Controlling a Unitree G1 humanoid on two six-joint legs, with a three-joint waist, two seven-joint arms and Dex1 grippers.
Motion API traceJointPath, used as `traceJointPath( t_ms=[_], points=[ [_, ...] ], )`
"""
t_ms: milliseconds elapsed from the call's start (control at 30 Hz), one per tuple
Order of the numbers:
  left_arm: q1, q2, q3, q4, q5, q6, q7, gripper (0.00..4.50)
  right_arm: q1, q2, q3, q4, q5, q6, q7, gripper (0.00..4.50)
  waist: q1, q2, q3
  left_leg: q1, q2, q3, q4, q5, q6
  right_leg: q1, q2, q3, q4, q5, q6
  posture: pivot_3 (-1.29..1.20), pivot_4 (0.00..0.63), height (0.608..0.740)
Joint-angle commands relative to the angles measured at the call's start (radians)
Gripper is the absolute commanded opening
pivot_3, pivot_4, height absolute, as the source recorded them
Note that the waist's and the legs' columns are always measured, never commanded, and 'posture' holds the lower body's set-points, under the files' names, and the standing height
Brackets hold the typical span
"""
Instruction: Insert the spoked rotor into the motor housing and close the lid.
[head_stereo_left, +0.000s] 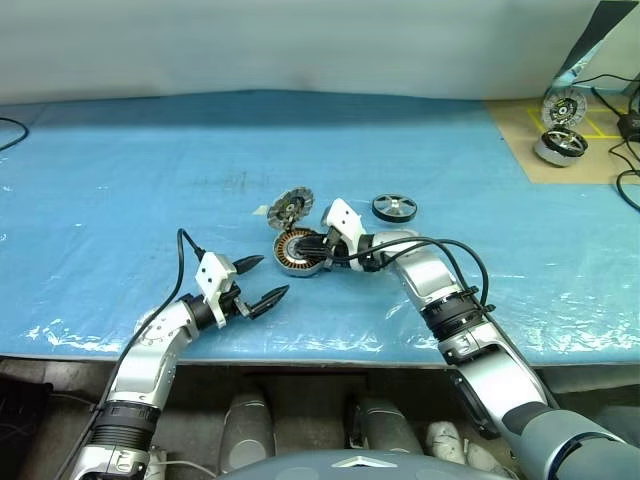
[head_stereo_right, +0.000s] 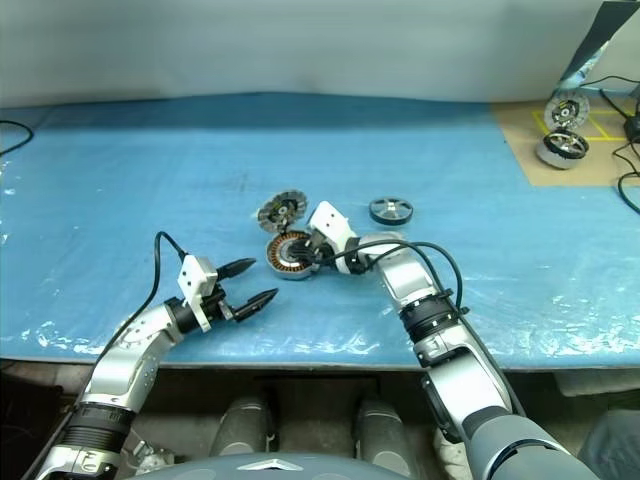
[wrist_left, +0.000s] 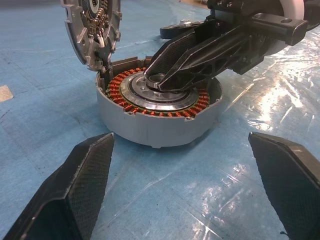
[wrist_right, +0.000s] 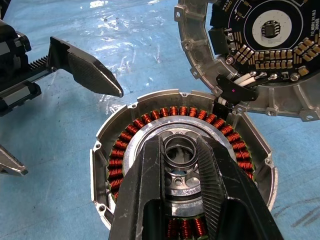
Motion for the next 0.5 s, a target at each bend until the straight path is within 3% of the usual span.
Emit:
traceJointPath(
  t_ms=[33,67,300,500],
  points=[
    [-0.007,0.009,0.007,-0.026,-0.006,0.0,0.001,4.5,0.005,0.007,0.013,0.009,-0.012,-0.004,-0.001,0.55,0.0,0.0,0.0,0.0,0.0,0.0,0.0,0.0,0.0,0.0,0.0,0.0,0.0,0.0,0.0,0.0,0.15,0.74],
    [-0.009,0.009,0.007,-0.025,-0.006,0.0,0.001,4.5,0.005,0.008,0.013,0.012,-0.013,-0.005,-0.003,0.55,0.0,0.0,0.0,0.0,0.0,0.0,0.0,0.0,0.0,0.0,0.0,0.0,0.0,0.0,0.0,0.0,0.15,0.74],
    [-0.013,0.013,0.01,-0.028,-0.008,0.008,0.002,4.5,0.004,0.008,-0.002,0.016,-0.007,0.005,-0.006,2.98,0.0,0.0,0.0,0.001,0.0,0.0,0.0,0.0,0.0,0.001,0.0,0.0,0.0,-0.001,-0.002,0.0,0.15,0.74],
    [-0.013,0.016,0.011,-0.031,-0.012,0.018,0.002,4.5,-0.01,0.01,-0.06,-0.045,0.079,0.072,0.038,2.98,0.001,0.0,0.0,0.001,0.0,0.0,0.001,0.0,0.0,0.002,0.0,0.0,0.0,-0.001,-0.002,0.0,0.15,0.74]
  ],
)
